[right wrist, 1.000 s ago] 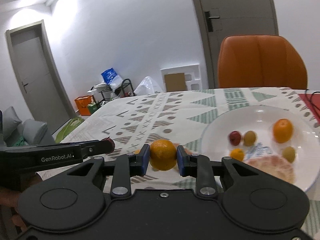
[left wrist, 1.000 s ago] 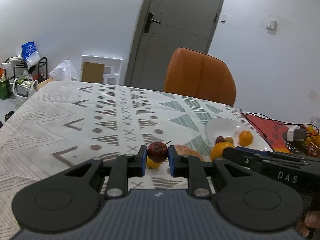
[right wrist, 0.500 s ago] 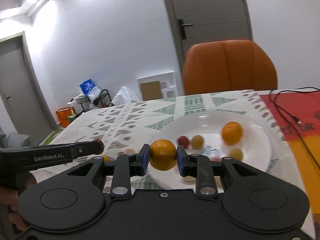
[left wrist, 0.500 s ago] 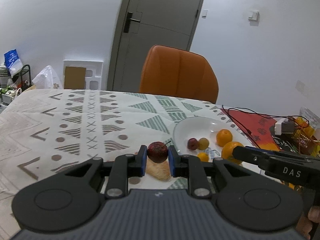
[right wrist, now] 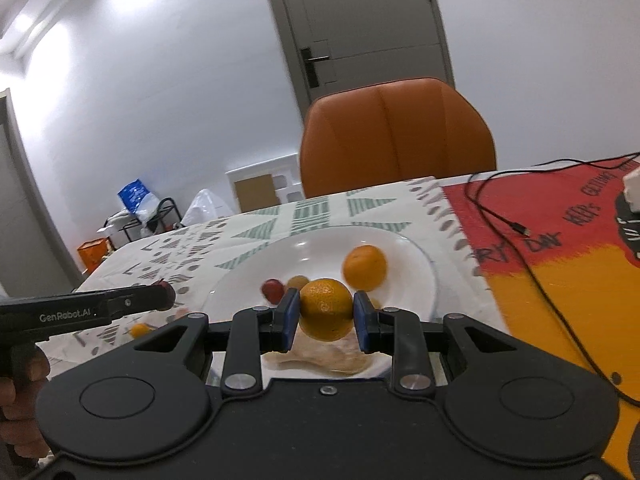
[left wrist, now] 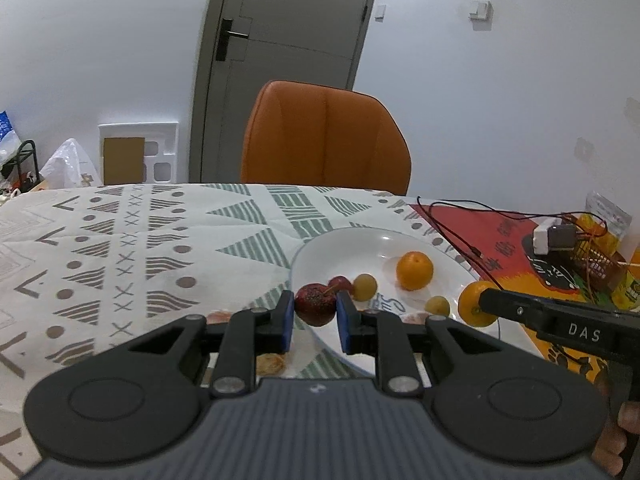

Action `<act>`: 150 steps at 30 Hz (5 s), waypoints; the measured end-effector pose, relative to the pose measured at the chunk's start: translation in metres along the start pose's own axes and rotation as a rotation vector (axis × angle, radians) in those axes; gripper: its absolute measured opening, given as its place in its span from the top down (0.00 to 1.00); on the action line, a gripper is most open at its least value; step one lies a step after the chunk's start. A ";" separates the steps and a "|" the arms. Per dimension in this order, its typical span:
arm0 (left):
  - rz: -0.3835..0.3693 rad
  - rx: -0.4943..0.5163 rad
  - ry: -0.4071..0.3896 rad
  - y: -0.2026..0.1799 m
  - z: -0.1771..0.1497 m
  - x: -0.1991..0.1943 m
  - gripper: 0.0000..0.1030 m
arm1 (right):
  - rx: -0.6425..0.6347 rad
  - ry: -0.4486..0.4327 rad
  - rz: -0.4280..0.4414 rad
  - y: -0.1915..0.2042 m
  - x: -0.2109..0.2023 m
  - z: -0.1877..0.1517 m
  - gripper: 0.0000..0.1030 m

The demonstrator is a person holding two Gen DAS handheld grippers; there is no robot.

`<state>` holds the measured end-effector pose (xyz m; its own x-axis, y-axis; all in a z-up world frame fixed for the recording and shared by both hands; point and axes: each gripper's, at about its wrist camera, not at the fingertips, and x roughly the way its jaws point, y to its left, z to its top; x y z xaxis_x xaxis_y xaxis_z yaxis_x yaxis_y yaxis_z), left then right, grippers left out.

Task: Organize fruits
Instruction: 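Carry the red fruit and orange into the white bowl and open both tools, then move both tools back over the mandarin and the peeled pomelo segment, then grasp the small mandarin with the left tool while the right tool grasps the pomelo segment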

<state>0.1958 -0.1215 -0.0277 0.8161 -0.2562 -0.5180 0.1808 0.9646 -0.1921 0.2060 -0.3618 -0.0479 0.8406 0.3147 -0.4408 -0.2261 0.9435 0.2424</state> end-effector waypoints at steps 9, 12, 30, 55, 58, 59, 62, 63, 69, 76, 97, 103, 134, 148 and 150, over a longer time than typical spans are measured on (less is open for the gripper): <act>-0.020 0.027 0.017 -0.018 0.000 0.012 0.80 | 0.016 -0.006 -0.029 -0.014 0.000 0.000 0.74; -0.024 0.031 0.019 -0.022 0.000 0.014 0.80 | 0.014 -0.003 -0.034 -0.015 0.002 0.000 0.71; 0.018 0.011 0.046 -0.010 -0.001 0.011 0.62 | -0.008 0.019 0.003 -0.001 -0.006 -0.008 0.56; 0.084 0.012 0.014 0.041 -0.018 -0.045 0.09 | -0.039 0.038 0.065 0.040 -0.016 -0.016 0.01; 0.089 0.022 0.013 0.044 -0.023 -0.050 0.08 | -0.033 0.035 0.069 0.046 -0.017 -0.017 0.00; 0.092 0.019 0.013 0.045 -0.024 -0.052 0.08 | -0.031 0.034 0.073 0.047 -0.018 -0.017 0.00; 0.100 0.002 0.010 0.053 -0.026 -0.058 0.08 | -0.035 0.034 0.083 0.053 -0.019 -0.018 0.00; 0.104 -0.004 0.009 0.056 -0.027 -0.060 0.08 | -0.040 0.035 0.087 0.055 -0.019 -0.018 0.00; 0.127 -0.031 0.009 0.069 -0.029 -0.069 0.08 | -0.065 0.049 0.114 0.069 -0.019 -0.019 0.00; 0.163 -0.031 0.008 0.081 -0.030 -0.077 0.05 | -0.087 0.066 0.142 0.084 -0.017 -0.023 0.00; 0.158 -0.048 0.039 0.098 -0.031 -0.064 0.18 | -0.154 0.118 0.178 0.115 0.002 -0.030 0.15; 0.132 -0.048 0.066 0.098 -0.033 -0.052 0.28 | -0.163 0.138 0.170 0.120 0.011 -0.033 0.24; 0.125 -0.046 0.112 0.101 -0.026 0.019 0.75 | -0.093 0.151 0.046 0.130 0.060 -0.045 0.52; 0.133 -0.115 0.080 0.136 -0.031 -0.017 0.75 | -0.158 0.148 -0.045 0.160 0.079 -0.047 0.52; 0.135 -0.123 0.075 0.141 -0.032 -0.022 0.75 | -0.156 0.152 -0.065 0.163 0.081 -0.048 0.52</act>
<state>0.1858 0.0181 -0.0705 0.7841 -0.1330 -0.6062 -0.0001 0.9767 -0.2145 0.2140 -0.1771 -0.0853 0.7747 0.2534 -0.5793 -0.2570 0.9633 0.0777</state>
